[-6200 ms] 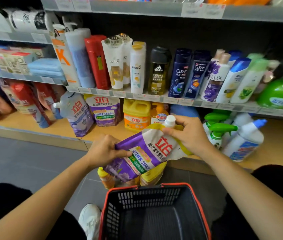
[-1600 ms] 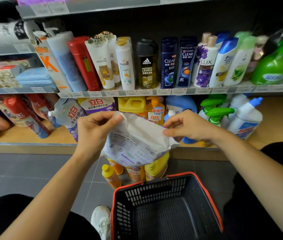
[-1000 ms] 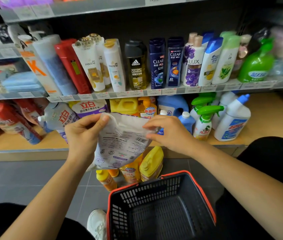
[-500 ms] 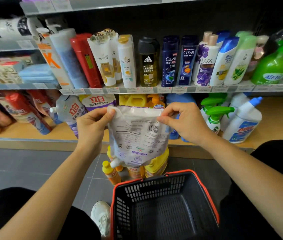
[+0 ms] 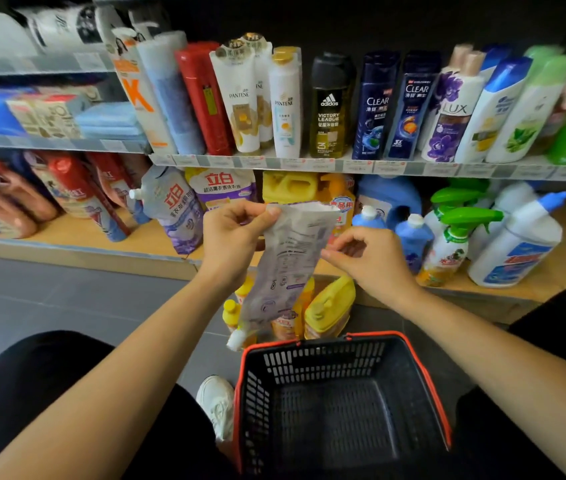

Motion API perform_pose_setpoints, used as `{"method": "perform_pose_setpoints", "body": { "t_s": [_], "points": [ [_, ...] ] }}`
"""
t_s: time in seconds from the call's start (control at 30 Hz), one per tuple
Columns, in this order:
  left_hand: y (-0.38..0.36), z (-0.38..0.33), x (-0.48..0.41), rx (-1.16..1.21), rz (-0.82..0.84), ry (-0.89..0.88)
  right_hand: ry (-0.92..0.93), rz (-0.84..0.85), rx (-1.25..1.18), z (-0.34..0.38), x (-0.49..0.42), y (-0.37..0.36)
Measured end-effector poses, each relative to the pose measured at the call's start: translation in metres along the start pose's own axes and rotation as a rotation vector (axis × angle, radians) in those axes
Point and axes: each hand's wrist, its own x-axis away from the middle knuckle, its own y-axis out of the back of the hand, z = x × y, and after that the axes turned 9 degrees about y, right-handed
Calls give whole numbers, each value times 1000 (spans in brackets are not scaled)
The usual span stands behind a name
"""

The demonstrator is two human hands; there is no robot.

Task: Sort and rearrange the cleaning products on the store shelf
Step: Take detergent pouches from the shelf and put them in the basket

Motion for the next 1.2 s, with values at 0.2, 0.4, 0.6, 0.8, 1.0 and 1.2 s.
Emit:
{"method": "perform_pose_setpoints", "body": {
  "t_s": [0.2,0.4,0.6,0.8,1.0,1.2],
  "points": [
    [2,-5,1,77,-118,29,-101,151,-130,25,40,-81],
    [6,-8,1,151,-153,47,-77,48,61,31,43,-97],
    [10,-11,1,224,-105,37,-29,4,28,31,38,-94],
    [2,-7,7,256,-65,1,-118,-5,140,33,28,-99],
    [8,-5,6,229,-63,-4,-36,-27,59,17,25,-84],
    [10,-1,6,176,-88,-51,110,-38,190,-3,22,-59]
  ]
}}
